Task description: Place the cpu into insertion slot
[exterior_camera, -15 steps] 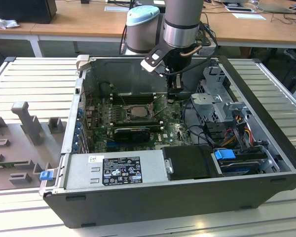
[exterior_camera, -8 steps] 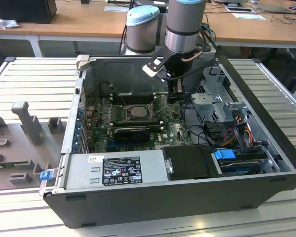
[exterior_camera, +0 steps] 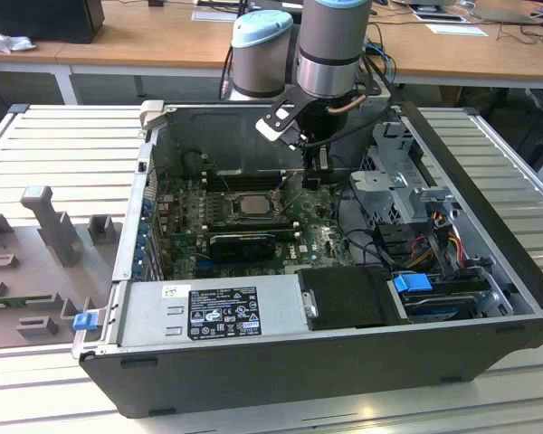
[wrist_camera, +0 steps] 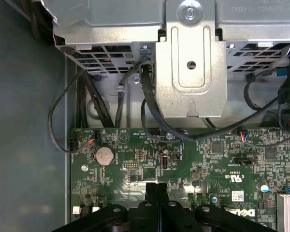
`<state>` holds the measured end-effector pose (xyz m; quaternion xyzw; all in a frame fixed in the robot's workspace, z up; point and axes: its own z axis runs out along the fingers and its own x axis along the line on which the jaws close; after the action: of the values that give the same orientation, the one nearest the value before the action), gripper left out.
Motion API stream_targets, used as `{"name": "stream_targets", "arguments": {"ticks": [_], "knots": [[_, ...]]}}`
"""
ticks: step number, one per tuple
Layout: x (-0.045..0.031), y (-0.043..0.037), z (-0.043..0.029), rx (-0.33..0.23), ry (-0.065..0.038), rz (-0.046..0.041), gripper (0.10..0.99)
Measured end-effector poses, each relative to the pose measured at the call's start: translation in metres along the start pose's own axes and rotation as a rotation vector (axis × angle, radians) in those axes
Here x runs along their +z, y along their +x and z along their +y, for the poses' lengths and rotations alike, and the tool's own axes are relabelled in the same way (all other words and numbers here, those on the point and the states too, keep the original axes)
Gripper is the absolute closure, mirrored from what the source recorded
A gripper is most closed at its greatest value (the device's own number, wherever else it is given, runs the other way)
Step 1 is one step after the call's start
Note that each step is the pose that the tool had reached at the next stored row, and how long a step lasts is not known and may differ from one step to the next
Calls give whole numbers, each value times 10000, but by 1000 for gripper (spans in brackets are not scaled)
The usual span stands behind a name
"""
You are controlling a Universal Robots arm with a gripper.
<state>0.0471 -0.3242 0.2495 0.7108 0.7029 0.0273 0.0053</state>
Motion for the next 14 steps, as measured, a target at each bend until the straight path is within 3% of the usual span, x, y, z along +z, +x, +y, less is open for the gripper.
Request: {"name": "stream_targets", "arguments": {"ticks": [14], "knots": [[-2,-1,-78,0,0,3,980]]}}
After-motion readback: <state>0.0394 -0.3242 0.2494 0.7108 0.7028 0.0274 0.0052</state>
